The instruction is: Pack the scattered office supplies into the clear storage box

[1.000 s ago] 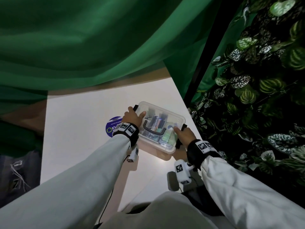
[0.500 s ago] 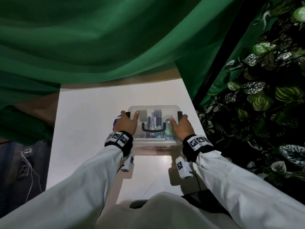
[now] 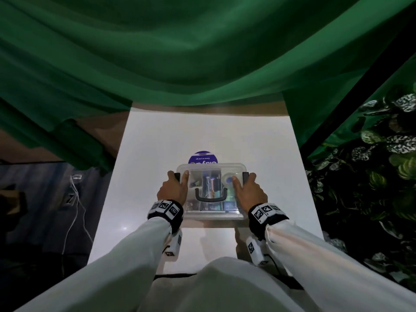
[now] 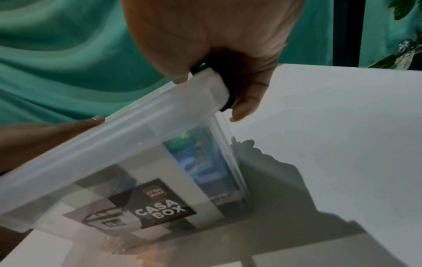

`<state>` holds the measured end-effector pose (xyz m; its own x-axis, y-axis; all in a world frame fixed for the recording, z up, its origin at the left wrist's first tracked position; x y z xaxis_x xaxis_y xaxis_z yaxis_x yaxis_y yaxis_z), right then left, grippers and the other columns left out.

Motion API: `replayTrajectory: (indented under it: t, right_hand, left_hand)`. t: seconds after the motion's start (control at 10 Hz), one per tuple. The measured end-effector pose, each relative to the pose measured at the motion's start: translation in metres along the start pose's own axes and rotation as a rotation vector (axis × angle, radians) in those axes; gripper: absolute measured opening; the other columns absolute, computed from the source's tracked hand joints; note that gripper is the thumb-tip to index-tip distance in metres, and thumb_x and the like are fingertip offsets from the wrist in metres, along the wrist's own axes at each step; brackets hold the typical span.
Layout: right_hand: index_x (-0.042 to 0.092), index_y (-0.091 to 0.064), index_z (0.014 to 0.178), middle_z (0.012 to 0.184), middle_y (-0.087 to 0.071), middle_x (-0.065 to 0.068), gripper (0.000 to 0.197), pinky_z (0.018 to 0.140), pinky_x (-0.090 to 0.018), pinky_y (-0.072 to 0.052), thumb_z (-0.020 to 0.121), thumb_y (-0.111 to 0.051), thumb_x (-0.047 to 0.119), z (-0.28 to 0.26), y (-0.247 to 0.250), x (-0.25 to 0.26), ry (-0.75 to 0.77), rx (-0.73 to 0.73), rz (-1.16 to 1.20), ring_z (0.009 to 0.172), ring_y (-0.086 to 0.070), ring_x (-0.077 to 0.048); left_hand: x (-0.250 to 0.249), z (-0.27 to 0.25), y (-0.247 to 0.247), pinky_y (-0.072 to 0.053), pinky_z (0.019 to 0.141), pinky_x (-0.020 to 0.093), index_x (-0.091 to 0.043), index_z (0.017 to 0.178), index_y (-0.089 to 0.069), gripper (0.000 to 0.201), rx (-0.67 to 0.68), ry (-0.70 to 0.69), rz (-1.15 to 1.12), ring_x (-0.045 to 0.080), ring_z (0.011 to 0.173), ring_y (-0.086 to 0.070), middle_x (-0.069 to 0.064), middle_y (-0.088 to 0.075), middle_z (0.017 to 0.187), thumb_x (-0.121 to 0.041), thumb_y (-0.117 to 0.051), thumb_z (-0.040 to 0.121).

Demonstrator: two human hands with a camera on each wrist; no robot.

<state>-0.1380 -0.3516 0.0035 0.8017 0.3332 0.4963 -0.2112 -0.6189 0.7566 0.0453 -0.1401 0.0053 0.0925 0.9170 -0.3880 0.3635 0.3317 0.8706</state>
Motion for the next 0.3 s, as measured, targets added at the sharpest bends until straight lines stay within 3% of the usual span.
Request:
replayTrajectory:
  t: [0.2, 0.3]
  right_hand:
    - [0.017, -0.033, 0.114, 0.098, -0.068, -0.012, 0.058, 0.076, -0.039, -0.051, 0.091, -0.025, 0.070, -0.0030, 0.0059, 0.0056, 0.011, 0.004, 0.017, 0.084, -0.066, -0.032]
    - [0.025, -0.032, 0.108, 0.093, -0.069, -0.005, 0.065, 0.080, -0.040, -0.053, 0.080, -0.017, 0.082, -0.0103, -0.0034, -0.0032, 0.023, 0.012, 0.058, 0.082, -0.067, -0.028]
  left_hand:
    - [-0.0064, -0.0058, 0.0073, -0.043, 0.070, 0.037, -0.017, 0.103, -0.042, 0.053, 0.018, -0.003, -0.049, 0.036, 0.087, -0.063, 0.016, -0.067, 0.096, -0.067, -0.029, 0.090]
    - [0.0019, -0.0137, 0.0001, -0.051, 0.077, 0.039, -0.021, 0.101, -0.039, 0.052, 0.028, -0.021, -0.082, 0.033, 0.086, -0.065, 0.012, -0.069, 0.096, -0.069, -0.025, 0.088]
Point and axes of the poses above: each hand's wrist, its own z-axis towards the middle knuckle, its own y-axis out of the back of the hand, x = y × z, the point moved 9 cm from there along z, towards the middle knuckle
